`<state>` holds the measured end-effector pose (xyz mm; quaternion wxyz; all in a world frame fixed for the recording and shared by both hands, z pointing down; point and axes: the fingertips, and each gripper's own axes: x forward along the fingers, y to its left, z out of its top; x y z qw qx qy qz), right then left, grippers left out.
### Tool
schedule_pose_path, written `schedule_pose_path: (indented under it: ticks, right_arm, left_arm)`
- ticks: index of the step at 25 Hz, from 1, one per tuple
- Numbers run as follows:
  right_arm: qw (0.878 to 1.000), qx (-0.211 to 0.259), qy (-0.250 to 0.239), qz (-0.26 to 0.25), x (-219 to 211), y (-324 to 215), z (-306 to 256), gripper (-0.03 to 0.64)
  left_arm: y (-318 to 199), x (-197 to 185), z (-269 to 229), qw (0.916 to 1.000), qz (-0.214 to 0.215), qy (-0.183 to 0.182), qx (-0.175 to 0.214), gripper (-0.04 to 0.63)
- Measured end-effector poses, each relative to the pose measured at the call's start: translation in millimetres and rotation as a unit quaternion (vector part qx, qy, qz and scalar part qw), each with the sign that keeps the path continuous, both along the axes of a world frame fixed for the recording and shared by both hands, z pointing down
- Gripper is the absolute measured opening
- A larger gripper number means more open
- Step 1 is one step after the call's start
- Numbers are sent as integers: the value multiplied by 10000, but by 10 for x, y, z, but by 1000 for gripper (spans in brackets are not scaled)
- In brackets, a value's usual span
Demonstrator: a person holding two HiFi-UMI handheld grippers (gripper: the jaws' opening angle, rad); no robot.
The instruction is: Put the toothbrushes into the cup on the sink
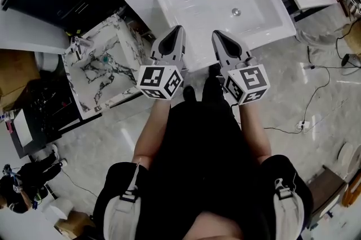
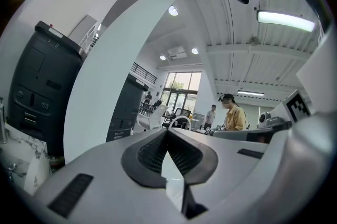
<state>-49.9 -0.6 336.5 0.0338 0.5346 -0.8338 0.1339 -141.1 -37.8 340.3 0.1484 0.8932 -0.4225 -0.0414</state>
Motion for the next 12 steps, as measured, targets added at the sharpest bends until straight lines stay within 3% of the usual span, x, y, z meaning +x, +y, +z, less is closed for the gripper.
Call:
schedule_pose_path:
  ticks: [12]
  right_arm:
    - [9998,-98,114,123,16,110,-5,29]
  left_arm:
    - [92,-12,-9,10000,10,-39,18,14]
